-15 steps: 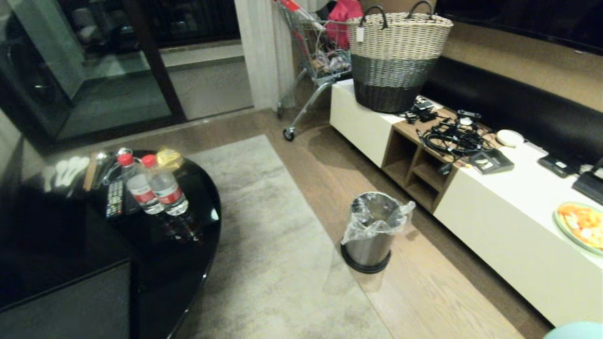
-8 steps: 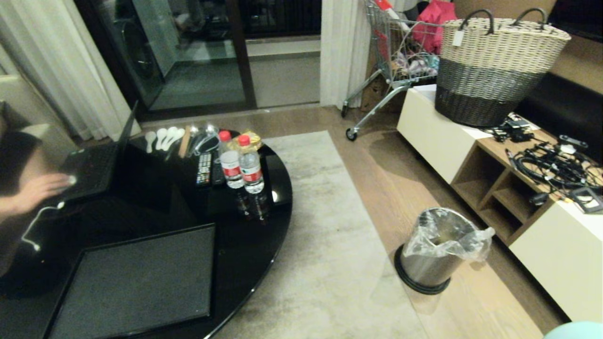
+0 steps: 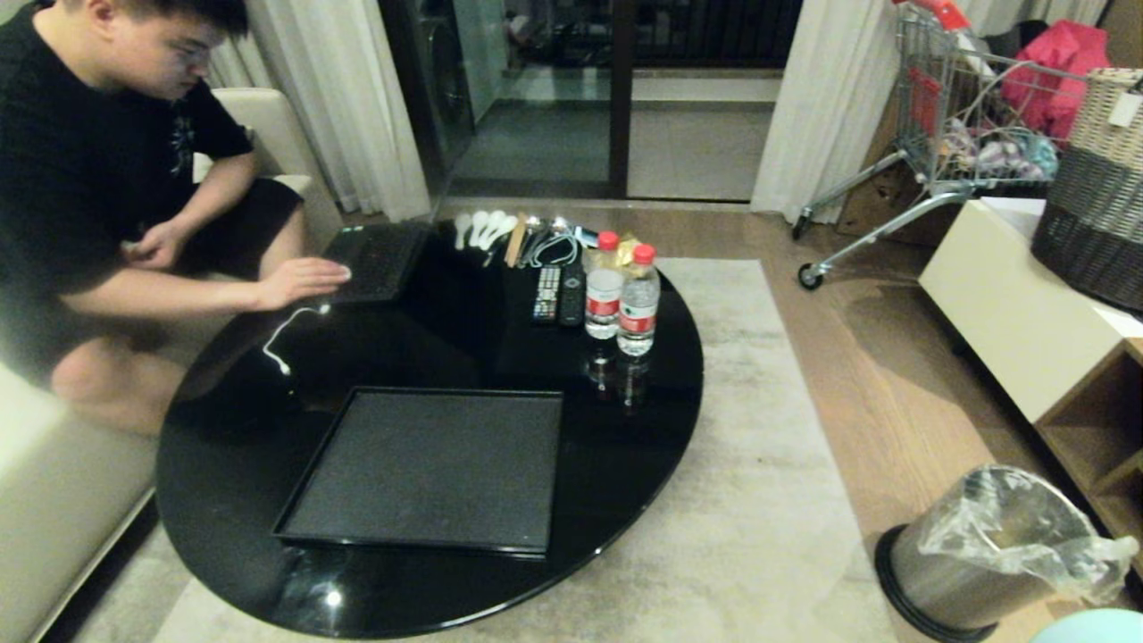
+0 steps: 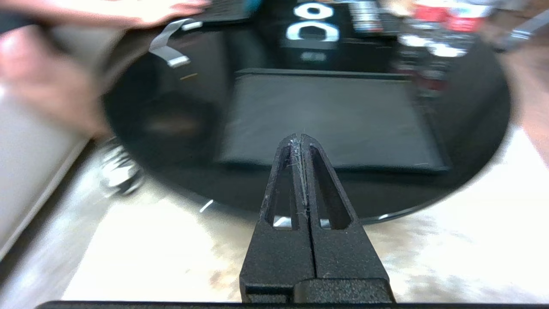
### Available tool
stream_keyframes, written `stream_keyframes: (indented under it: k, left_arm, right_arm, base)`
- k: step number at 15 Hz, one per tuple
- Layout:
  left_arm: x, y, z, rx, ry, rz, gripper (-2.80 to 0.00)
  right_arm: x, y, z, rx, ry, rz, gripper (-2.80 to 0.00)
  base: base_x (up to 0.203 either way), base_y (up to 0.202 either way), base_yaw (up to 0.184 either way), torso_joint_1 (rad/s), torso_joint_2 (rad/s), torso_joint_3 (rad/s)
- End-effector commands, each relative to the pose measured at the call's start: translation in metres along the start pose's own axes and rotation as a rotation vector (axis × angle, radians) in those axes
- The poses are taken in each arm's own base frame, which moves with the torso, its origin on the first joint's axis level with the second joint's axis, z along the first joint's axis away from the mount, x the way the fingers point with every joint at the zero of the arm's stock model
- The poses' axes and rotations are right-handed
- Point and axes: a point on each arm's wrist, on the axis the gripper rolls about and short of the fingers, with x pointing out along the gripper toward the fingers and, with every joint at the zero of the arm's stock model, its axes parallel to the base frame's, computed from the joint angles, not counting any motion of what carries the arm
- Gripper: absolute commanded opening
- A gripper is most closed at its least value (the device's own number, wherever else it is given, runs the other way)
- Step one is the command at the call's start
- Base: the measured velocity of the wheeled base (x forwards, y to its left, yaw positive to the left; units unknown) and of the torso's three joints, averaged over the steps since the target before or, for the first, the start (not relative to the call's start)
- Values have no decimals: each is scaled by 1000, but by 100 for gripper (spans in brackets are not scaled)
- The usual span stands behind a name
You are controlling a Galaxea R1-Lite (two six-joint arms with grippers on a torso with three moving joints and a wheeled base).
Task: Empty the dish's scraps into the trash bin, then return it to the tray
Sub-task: Put the bowl back to the table
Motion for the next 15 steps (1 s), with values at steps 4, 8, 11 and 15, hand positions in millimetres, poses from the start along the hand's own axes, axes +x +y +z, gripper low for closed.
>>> stream_keyframes:
  k: [4,8,11,15]
  left_arm:
    - [0,0,0,0,-1,0,-280]
    - [0,0,0,0,-1,0,-280]
    - [0,0,0,0,-1,0,-280]
    - [0,0,0,-1,-1,0,-280]
  right_arm:
    - [0,0,0,0,1,2,-280]
    - [0,0,0,0,1,2,-280]
    - [0,0,0,-4,1,2,-280]
    - [0,0,0,-4,1,2,-280]
  base:
    - [0,-11,165,4,3,1]
    - [-2,-8,128,3,3,3]
    - [0,0,0,0,0,0]
    - [0,0,0,0,0,0]
